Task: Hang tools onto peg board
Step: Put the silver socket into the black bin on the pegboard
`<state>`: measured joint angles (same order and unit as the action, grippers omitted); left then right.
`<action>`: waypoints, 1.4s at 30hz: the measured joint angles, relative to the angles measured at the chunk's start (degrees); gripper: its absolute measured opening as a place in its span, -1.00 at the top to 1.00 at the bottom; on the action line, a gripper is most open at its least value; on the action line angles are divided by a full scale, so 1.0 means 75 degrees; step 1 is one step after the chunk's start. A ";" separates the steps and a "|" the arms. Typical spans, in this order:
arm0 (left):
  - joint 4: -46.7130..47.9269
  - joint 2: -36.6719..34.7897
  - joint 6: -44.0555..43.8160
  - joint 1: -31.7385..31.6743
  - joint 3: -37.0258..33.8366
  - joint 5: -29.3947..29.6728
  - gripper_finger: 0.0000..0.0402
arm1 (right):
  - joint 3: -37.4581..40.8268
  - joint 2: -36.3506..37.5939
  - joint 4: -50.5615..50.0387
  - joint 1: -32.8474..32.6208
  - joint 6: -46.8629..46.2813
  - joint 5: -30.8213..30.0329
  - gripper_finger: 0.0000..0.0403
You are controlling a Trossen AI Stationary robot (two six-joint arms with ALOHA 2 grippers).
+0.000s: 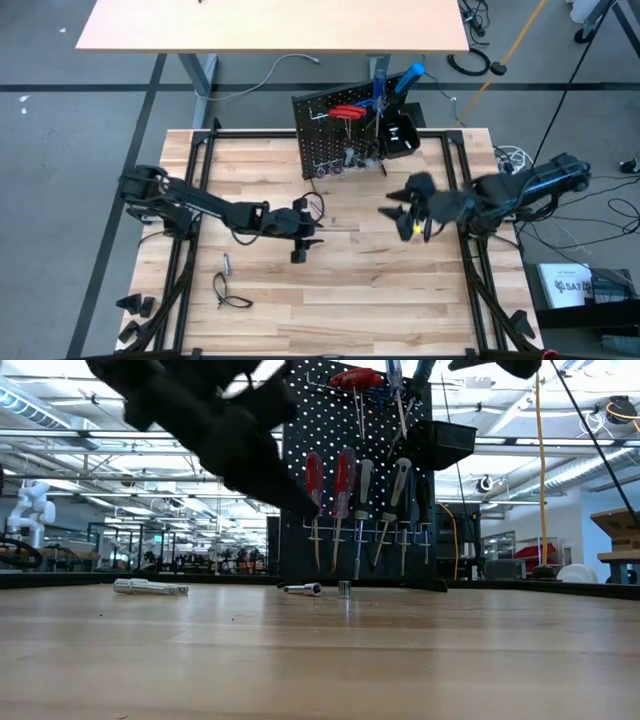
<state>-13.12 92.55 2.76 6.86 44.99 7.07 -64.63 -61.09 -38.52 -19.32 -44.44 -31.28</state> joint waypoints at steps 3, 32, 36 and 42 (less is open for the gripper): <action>-0.0613 0.0552 0.0078 -0.0241 0.0000 -0.0009 0.03 | 0.0734 -0.0007 0.1250 -0.0428 -0.0316 -0.0043 -0.12; -0.1896 0.3095 -0.0680 -0.1158 0.0886 -0.0119 0.03 | 0.2027 -0.0249 0.3328 -0.1047 -0.1446 0.0011 -0.12; -0.1875 0.3095 -0.0788 -0.1168 0.0883 -0.0251 0.03 | 0.2027 -0.0247 0.3327 -0.1045 -0.1413 -0.0015 -0.12; -0.1837 0.3098 -0.0905 -0.1146 0.0880 -0.0340 0.27 | 0.2027 -0.0246 0.3323 -0.1039 -0.1376 -0.0027 -0.12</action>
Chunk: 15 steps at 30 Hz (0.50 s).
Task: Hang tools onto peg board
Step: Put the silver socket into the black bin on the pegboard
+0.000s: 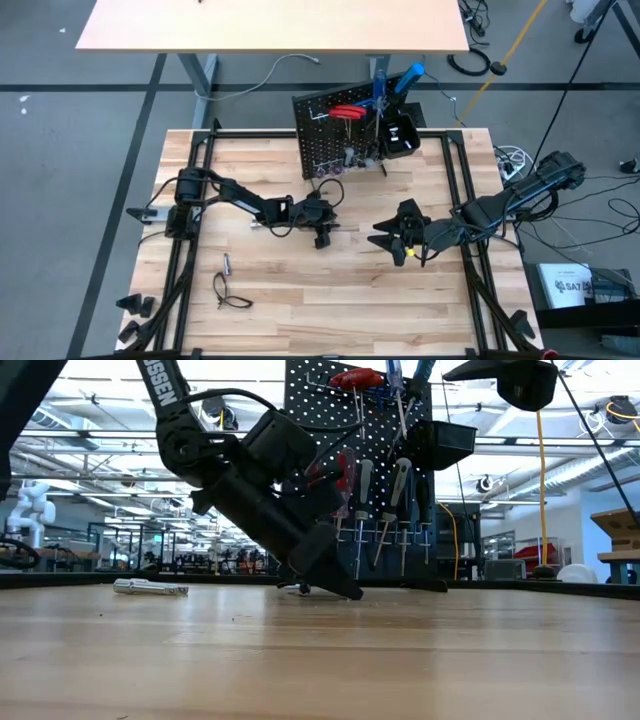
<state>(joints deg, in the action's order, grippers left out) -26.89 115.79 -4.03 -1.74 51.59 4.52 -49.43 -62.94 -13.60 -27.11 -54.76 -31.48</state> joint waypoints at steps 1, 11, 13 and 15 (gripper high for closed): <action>0.0005 -0.0011 0.0000 0.0006 0.0000 -0.0041 0.36 | 0.0000 0.0000 0.0002 0.0000 0.0004 -0.0003 -0.12; 0.0221 -0.1291 -0.0023 0.0321 -0.0040 -0.0452 0.75 | 0.0000 0.0000 0.0091 0.0000 0.0157 -0.0006 -0.12; 0.0360 -0.1825 -0.0028 0.0401 -0.0032 -0.0400 0.75 | 0.0000 0.0000 0.0470 0.0000 0.0501 -0.0006 -0.12; 0.0428 -0.2416 -0.0133 0.0493 -0.0038 -0.0426 0.75 | -0.0002 0.0003 0.0989 0.0000 0.1063 -0.0012 -0.12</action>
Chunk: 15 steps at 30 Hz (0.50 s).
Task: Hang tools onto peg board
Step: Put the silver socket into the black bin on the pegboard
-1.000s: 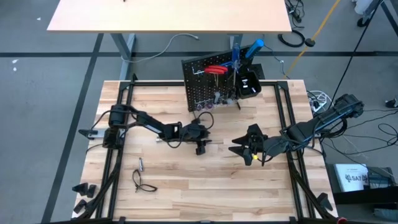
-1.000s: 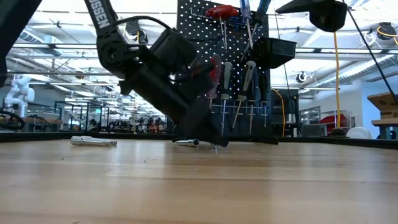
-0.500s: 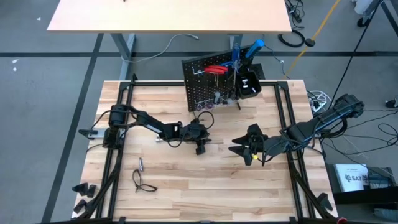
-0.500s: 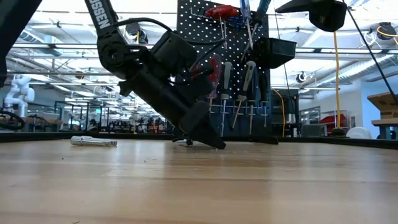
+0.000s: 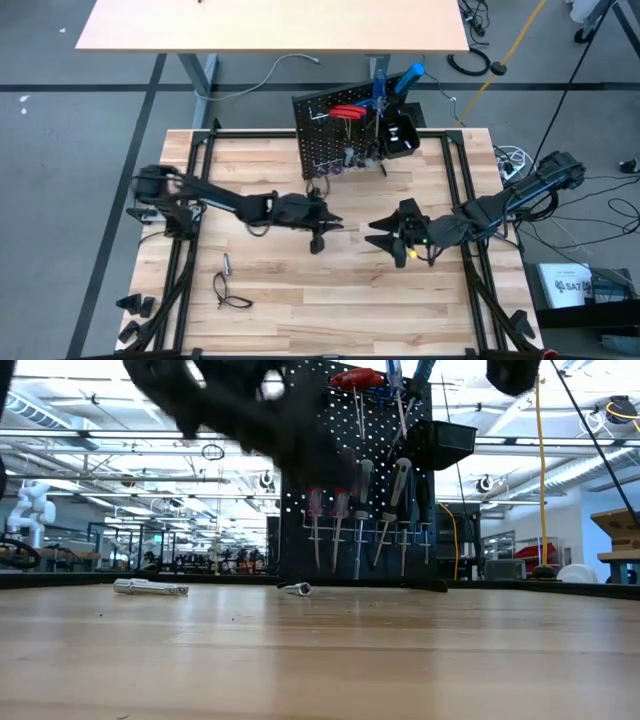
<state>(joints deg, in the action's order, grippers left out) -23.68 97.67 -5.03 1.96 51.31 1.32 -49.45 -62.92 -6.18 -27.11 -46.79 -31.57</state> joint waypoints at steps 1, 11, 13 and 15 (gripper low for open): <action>-0.0008 -0.0330 -0.0122 0.0031 0.0000 -0.0068 0.75 | -0.0001 0.0000 0.0283 0.0000 0.0354 0.0001 -0.12; -0.1475 -0.2399 -0.3131 -0.0050 0.0025 -0.0340 0.75 | -0.0008 -0.0050 0.2100 0.0589 0.3230 -0.0044 -0.12; -0.1870 -0.2433 -0.3989 -0.0068 0.0023 -0.0353 0.75 | -0.0059 -0.0154 0.2798 0.0679 0.4623 -0.0041 -0.12; -0.2238 -0.2428 -0.4844 -0.0059 0.0020 -0.0399 0.75 | -0.0179 -0.0369 0.3602 0.0723 0.6154 -0.0030 -0.12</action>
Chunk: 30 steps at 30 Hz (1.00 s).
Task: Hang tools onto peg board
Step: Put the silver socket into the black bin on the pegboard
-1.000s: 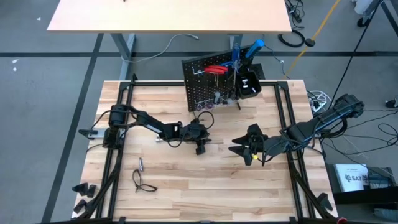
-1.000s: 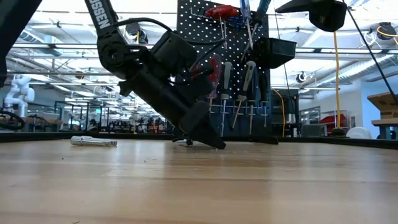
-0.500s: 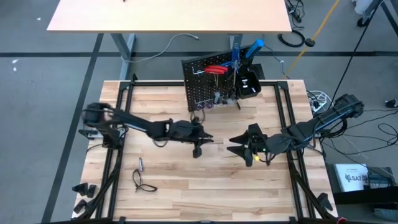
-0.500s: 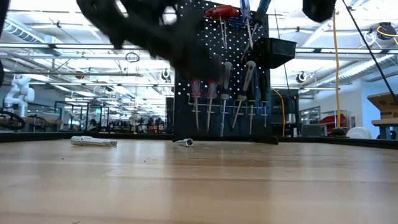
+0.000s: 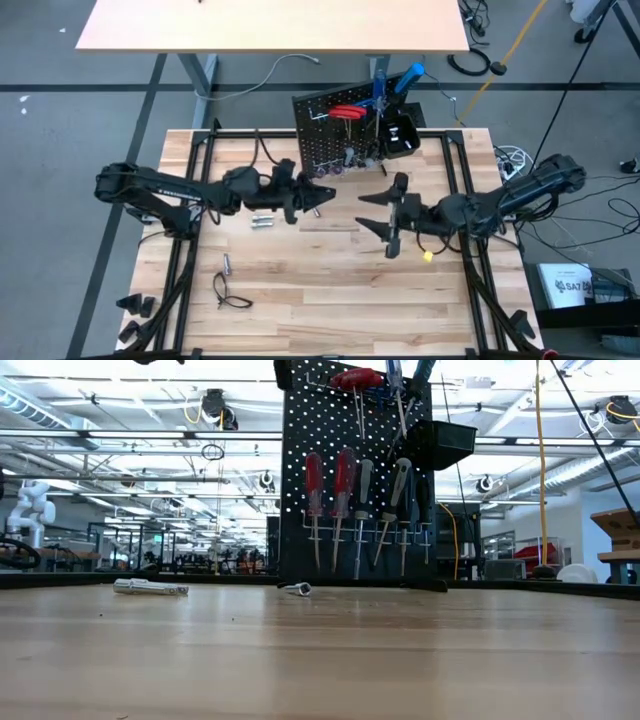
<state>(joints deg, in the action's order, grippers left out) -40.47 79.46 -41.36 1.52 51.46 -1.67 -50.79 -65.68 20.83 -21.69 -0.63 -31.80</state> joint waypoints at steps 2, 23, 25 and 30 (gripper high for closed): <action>-0.0266 0.0003 -0.0731 0.0008 0.0000 -0.0034 0.75 | -0.0234 -0.0277 0.0541 0.0053 0.1430 -0.0016 -0.12; -0.1094 0.0011 -0.1286 0.0000 -0.0006 -0.0034 0.72 | -0.2794 -0.3030 0.0347 0.0480 0.3396 -0.1993 -0.05; -0.1081 0.0011 -0.1285 0.0000 -0.0006 -0.0045 0.71 | -0.2794 -0.3041 0.0354 0.0498 0.3442 -0.2111 0.01; -0.1050 0.0012 -0.1395 -0.0028 -0.0006 -0.0193 0.71 | -0.2794 -0.3050 0.0380 0.0528 0.3612 -0.2170 0.24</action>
<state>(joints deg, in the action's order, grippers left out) -48.34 79.55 -51.82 1.31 51.42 -3.11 -71.75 -88.55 23.68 -17.73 26.46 -48.08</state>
